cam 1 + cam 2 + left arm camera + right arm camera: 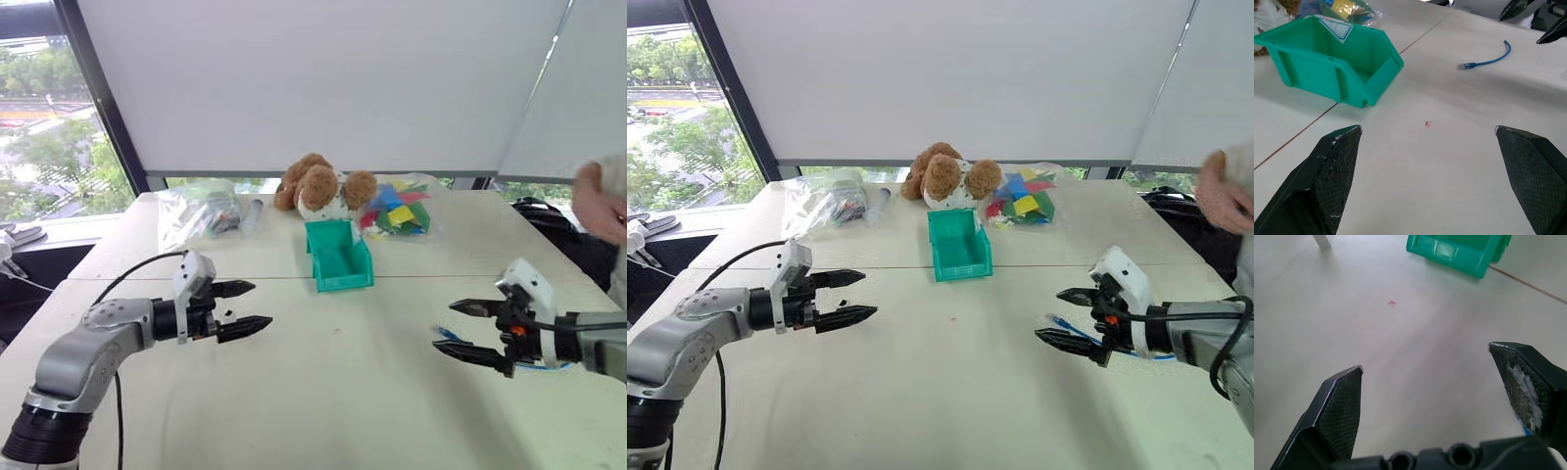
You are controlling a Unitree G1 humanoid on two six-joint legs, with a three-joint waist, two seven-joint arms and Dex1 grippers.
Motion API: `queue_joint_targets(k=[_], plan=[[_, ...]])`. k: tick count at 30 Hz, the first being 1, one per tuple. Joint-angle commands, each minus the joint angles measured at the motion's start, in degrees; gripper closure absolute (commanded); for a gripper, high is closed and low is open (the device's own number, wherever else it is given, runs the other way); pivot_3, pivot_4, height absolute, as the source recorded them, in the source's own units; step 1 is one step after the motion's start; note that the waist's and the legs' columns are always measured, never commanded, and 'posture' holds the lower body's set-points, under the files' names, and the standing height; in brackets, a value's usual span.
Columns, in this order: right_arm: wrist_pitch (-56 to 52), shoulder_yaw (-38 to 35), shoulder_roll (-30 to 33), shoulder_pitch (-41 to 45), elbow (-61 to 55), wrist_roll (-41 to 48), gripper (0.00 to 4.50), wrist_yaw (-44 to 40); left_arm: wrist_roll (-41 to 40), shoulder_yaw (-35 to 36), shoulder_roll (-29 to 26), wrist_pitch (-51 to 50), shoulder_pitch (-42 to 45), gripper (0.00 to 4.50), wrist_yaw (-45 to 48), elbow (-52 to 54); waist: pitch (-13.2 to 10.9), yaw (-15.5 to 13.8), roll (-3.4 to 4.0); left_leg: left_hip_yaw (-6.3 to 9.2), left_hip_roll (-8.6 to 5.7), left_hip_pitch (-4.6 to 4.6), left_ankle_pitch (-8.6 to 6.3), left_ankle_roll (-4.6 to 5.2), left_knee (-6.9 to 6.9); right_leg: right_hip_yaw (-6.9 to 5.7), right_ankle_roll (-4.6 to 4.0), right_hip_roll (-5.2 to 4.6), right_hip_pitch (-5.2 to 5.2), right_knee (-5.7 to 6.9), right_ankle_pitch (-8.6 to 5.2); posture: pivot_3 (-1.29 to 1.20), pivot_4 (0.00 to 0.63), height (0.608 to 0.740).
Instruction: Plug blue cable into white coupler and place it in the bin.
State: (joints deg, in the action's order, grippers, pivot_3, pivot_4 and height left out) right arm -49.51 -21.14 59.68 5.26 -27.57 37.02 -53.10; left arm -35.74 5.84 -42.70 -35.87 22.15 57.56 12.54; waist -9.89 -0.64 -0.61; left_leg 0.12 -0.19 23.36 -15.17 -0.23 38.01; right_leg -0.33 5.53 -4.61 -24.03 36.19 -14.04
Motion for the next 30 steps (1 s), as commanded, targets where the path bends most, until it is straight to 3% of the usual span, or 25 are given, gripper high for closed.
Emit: queue_joint_targets(k=[1,19,24,30], plan=[[-0.47,-3.78,-0.01,-0.67,-3.34,1.52,0.01,1.15,-0.72,0.68,-0.13,0.71,1.22,0.0,0.9,0.33,0.0,-0.03,0.0,0.0,0.0,0.0,0.0,0.0,0.0,0.0,0.0,0.0,0.0,0.0,0.0,0.0,0.15,0.74],[-1.2,-6.35,-2.07,-3.16,-3.21,2.47,0.01,6.9,0.24,-1.07,1.52,0.44,5.36,0.0,0.78,-2.91,0.0,-0.07,-0.01,0.0,0.0,-0.01,0.0,0.0,0.02,0.0,0.0,0.01,0.03,0.0,0.0,0.0,0.15,0.74],[1.34,-4.33,-2.41,-1.4,1.67,0.26,0.01,7.35,-0.12,-1.65,2.34,-0.13,4.43,0.0,-0.01,-1.75,0.0,-0.05,-0.01,0.0,-0.01,-0.01,0.0,0.0,0.04,0.0,0.0,0.01,0.05,0.0,0.0,0.0,0.15,0.74],[8.46,3.28,-0.62,0.69,12.1,-7.59,0.01,4.41,-0.34,-2.6,3.17,-0.83,3.63,0.0,-0.2,-0.71,0.0,0.03,-0.01,0.0,-0.01,-0.03,0.0,0.0,0.04,0.0,0.0,0.02,0.05,0.0,0.0,0.0,0.15,0.74]])
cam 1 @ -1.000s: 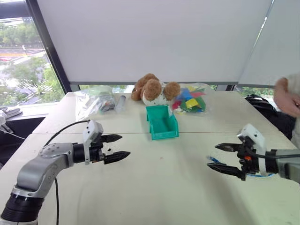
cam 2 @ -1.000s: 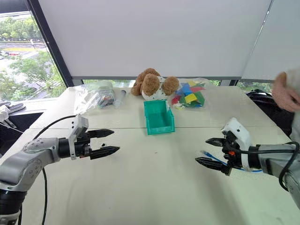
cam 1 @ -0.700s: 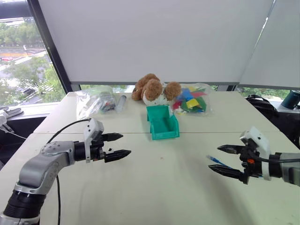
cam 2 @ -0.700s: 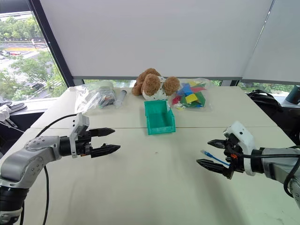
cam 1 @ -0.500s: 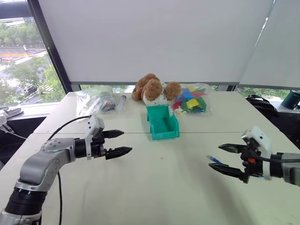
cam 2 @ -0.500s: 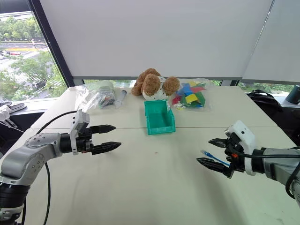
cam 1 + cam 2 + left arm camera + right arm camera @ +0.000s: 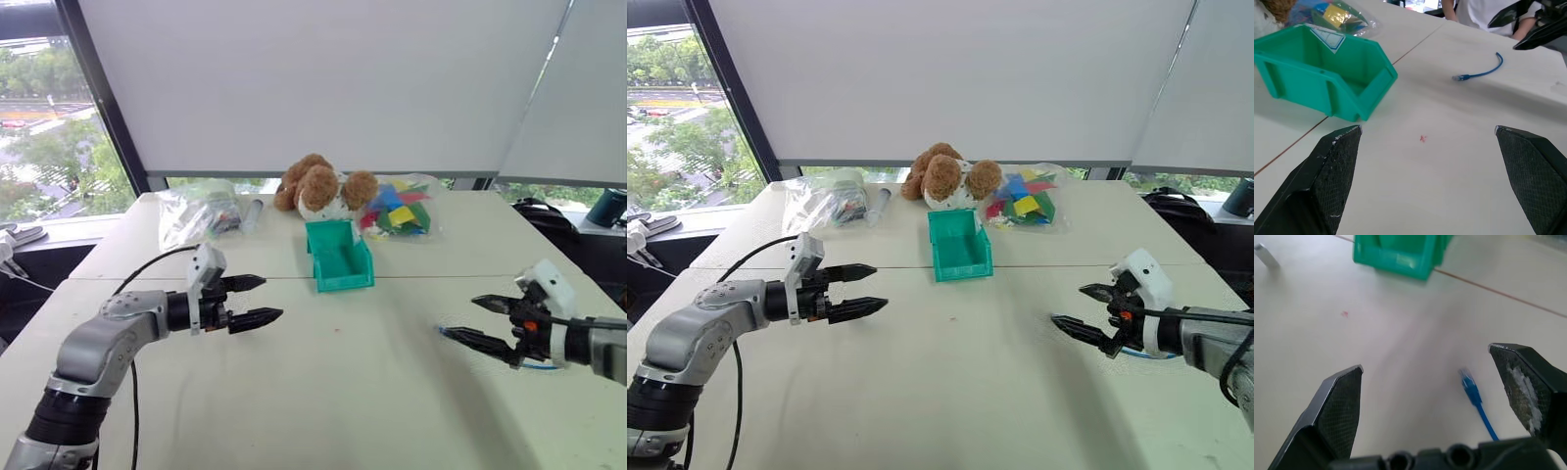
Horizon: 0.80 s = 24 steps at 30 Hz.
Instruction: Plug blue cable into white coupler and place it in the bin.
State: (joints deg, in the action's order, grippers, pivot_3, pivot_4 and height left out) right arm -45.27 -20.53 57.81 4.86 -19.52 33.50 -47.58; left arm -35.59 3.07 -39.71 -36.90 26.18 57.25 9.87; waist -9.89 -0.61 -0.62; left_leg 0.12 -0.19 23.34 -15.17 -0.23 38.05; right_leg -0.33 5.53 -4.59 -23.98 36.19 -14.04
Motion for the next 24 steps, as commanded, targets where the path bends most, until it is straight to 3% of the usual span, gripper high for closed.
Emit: queue_joint_targets(k=[1,8,21,24], plan=[[5.86,4.5,1.28,1.62,6.15,-5.93,0.01,-1.46,-0.36,-0.06,0.23,0.22,-0.54,0.0,0.23,1.98,0.0,0.01,0.0,-0.01,0.0,0.0,0.0,0.0,0.0,0.0,0.0,0.0,0.0,0.0,0.0,0.0,0.15,0.74],[13.57,12.38,-1.68,7.91,21.62,-11.79,0.01,-5.41,0.01,-0.65,0.5,0.31,-0.44,0.0,0.29,2.08,0.0,0.06,0.01,-0.04,-0.02,-0.02,0.0,0.0,0.01,0.01,0.0,0.0,0.0,0.01,0.0,0.0,0.15,0.74],[22.29,19.6,-4.34,14.51,40.19,-19.35,0.01,-12.05,-0.3,-0.07,0.4,0.27,-1.34,0.0,-0.99,3.56,0.01,0.09,0.01,-0.05,-0.02,-0.03,0.0,0.0,0.02,0.01,0.02,0.0,0.01,0.02,0.01,0.0,0.15,0.74],[25.13,20.64,-4.48,14.81,42.95,-21.38,0.87,-13.0,-0.11,-0.15,0.45,0.71,-1.68,0.0,-1.11,3.48,0.01,0.11,0.01,-0.05,-0.02,-0.21,0.0,0.0,0.02,0.01,0.01,0.0,0.25,-0.01,0.01,0.0,0.15,0.74]])
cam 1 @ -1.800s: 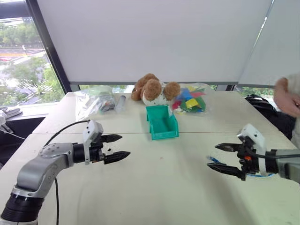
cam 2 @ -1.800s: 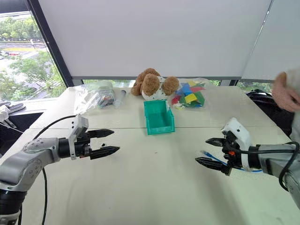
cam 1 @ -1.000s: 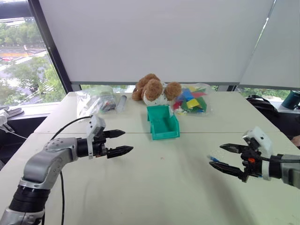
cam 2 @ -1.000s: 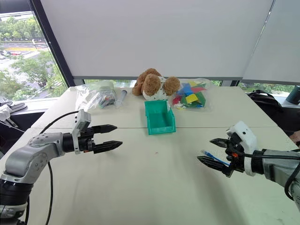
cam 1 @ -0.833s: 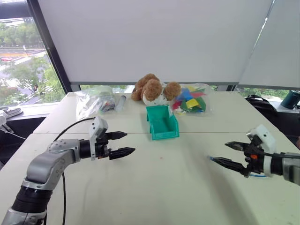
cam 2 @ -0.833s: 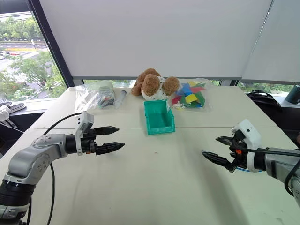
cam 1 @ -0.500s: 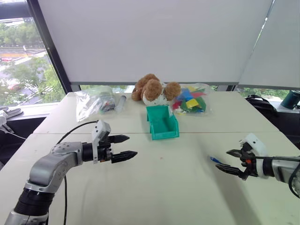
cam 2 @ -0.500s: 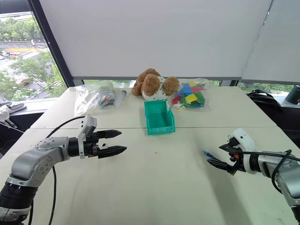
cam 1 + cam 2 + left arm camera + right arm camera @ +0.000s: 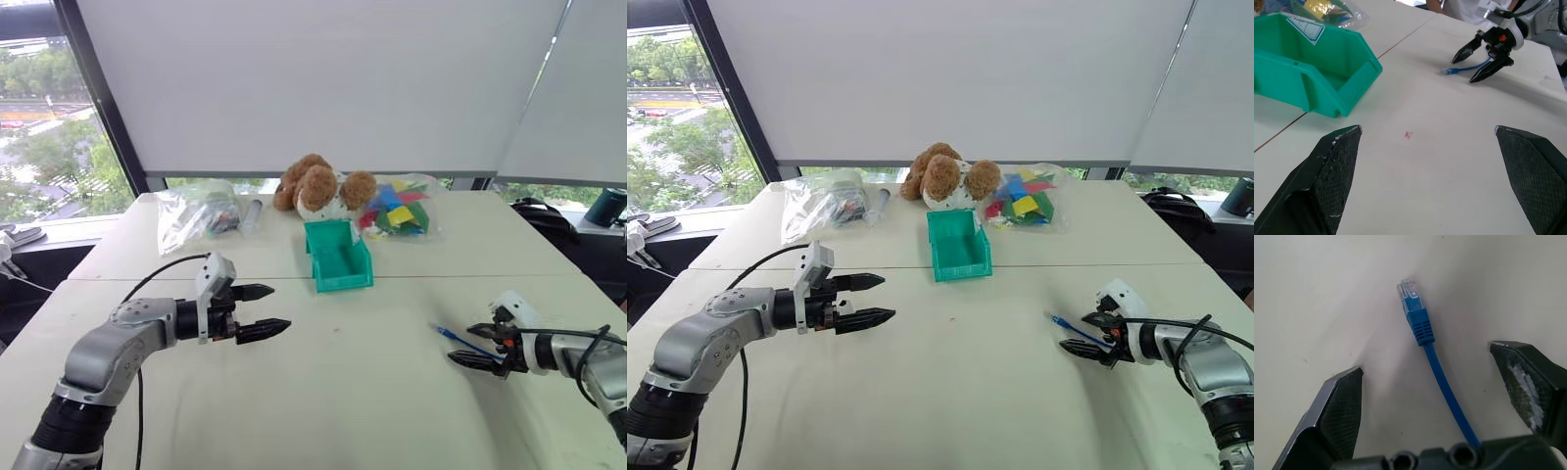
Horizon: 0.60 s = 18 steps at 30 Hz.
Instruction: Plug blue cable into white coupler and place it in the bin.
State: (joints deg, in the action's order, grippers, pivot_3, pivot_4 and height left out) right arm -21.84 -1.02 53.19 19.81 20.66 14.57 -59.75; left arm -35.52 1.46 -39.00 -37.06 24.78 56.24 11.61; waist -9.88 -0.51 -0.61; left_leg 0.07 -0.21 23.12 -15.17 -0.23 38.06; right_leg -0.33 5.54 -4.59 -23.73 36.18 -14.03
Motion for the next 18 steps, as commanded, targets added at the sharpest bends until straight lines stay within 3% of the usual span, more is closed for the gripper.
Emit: queue_joint_targets(k=[1,7,13,18], plan=[[2.31,1.3,-0.01,0.01,3.29,-2.87,1.36,-1.05,-0.08,1.42,-0.25,1.05,-0.46,0.0,-0.12,1.75,0.0,-0.05,0.0,0.0,0.0,-0.11,0.0,0.0,0.0,0.0,-0.01,0.0,0.11,-0.02,-0.01,0.0,0.15,0.74],[4.85,2.46,-0.44,1.24,3.24,-4.86,4.46,-2.84,-0.12,1.33,0.05,1.16,0.02,0.0,-0.61,1.64,0.0,-0.05,-0.02,0.01,0.01,-0.61,-0.03,0.03,-0.02,0.0,-0.18,-0.02,0.62,-0.09,-0.11,0.0,0.15,0.74],[-2.33,2.88,-3.3,4.73,-10.63,0.59,4.46,-6.42,-0.75,2.38,-0.88,0.56,0.37,0.0,-0.46,1.32,-0.01,0.52,0.0,0.02,0.04,-0.64,-0.03,0.03,-0.06,0.01,-0.11,0.0,0.61,-0.06,-0.07,0.0,0.15,0.74],[-8.94,10.71,-10.83,11.66,-21.89,1.47,4.46,-7.34,-0.23,1.37,-0.94,1.09,1.02,0.0,0.6,0.53,-0.06,1.36,0.08,0.05,0.07,-0.64,-0.03,0.03,-0.13,0.01,0.01,0.04,0.48,0.02,0.0,0.0,0.15,0.74]])
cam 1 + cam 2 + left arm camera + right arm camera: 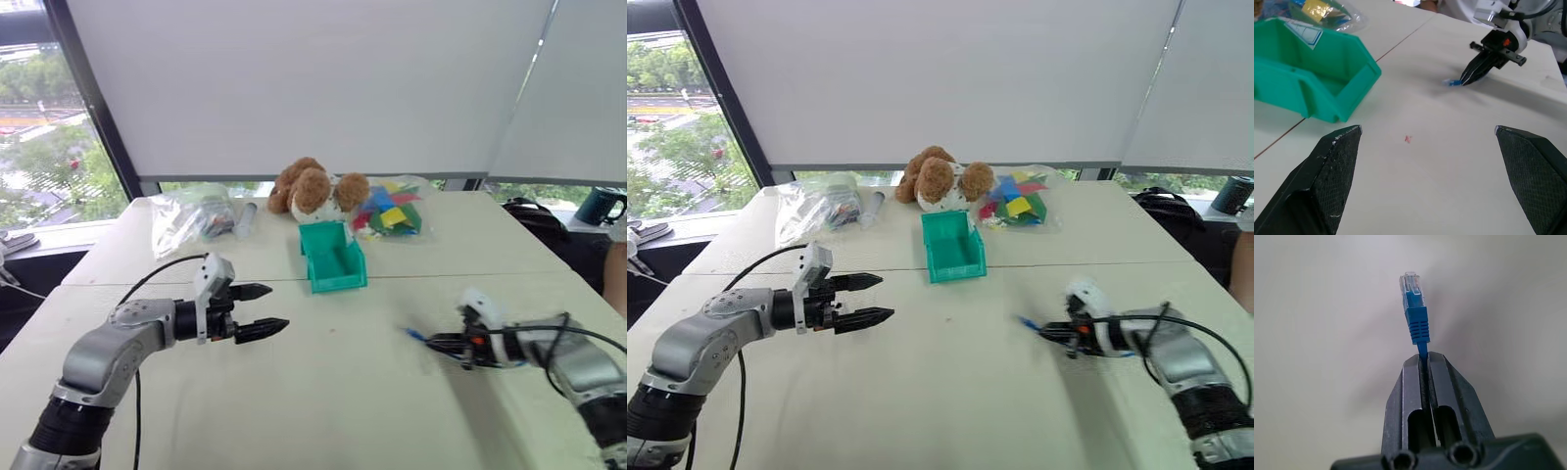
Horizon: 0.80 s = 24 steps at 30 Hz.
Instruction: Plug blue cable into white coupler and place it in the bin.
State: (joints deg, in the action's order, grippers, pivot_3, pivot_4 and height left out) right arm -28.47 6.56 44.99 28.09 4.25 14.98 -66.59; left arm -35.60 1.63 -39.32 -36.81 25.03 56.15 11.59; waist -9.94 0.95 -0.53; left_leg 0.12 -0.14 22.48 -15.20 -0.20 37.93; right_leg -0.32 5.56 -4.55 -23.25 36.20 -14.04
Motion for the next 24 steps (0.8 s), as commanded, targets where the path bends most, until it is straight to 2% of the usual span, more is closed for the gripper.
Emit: queue_joint_targets(k=[1,5,9,13,16,23,24], plan=[[-3.08,5.1,-4.44,4.67,-6.37,0.76,4.46,-0.54,-0.08,0.92,-0.61,0.86,0.99,0.0,0.98,0.52,0.0,-0.17,-0.01,0.03,0.0,0.0,0.0,0.0,-0.02,-0.01,0.0,0.01,-0.01,0.0,0.0,0.0,0.15,0.74],[1.31,14.89,-10.92,9.91,-0.44,-5.69,4.46,-1.99,3.21,-2.11,-2.19,3.45,1.06,0.0,4.04,0.32,0.0,-0.41,-0.01,0.07,-0.03,0.04,0.0,0.0,-0.04,-0.03,0.0,-0.01,-0.01,-0.02,-0.01,0.0,0.15,0.74],[7.29,21.18,-12.3,12.57,6.23,-11.36,4.46,-4.33,5.06,-4.11,-2.94,5.56,1.1,0.0,6.81,-0.3,-0.01,-0.96,-0.01,0.04,-0.15,0.13,0.0,-0.01,-0.02,-0.01,-0.04,-0.14,-0.01,-0.11,-0.02,0.0,0.15,0.74],[12.2,23.11,-13.98,14.92,12.14,-14.77,4.46,-4.8,7.15,-6.36,-2.57,7.66,2.08,0.0,9.22,-2.04,-0.01,-0.61,-0.01,-0.01,-0.16,0.12,0.0,-0.01,0.02,0.02,-0.04,-0.14,-0.01,-0.1,-0.02,0.0,0.15,0.74],[12.72,22.07,-14.63,16.15,12.87,-15.16,3.72,-5.03,9.02,-9.3,-1.66,9.99,2.71,0.0,11.86,-3.73,-0.01,-0.34,0.0,0.03,-0.12,0.09,0.0,-0.01,0.01,0.0,-0.03,-0.07,-0.01,-0.04,-0.02,0.0,0.15,0.74],[5.45,15.09,-10.53,13.41,-0.06,-11.75,0.26,-3.81,14.6,-15.31,1.67,16.88,5.34,0.0,16.89,-12.17,-0.03,-0.48,0.02,0.04,-0.12,0.2,0.0,0.0,0.0,-0.01,-0.01,-0.07,-0.12,-0.02,-0.01,0.0,0.15,0.74],[3.28,13.16,-9.36,11.92,-3.72,-10.59,0.04,-3.28,15.87,-16.15,2.67,18.54,5.65,0.0,17.14,-14.29,-0.03,-0.55,0.02,0.04,-0.12,0.24,0.0,-0.01,0.01,-0.01,-0.01,-0.07,-0.16,-0.02,0.0,0.0,0.15,0.74]])
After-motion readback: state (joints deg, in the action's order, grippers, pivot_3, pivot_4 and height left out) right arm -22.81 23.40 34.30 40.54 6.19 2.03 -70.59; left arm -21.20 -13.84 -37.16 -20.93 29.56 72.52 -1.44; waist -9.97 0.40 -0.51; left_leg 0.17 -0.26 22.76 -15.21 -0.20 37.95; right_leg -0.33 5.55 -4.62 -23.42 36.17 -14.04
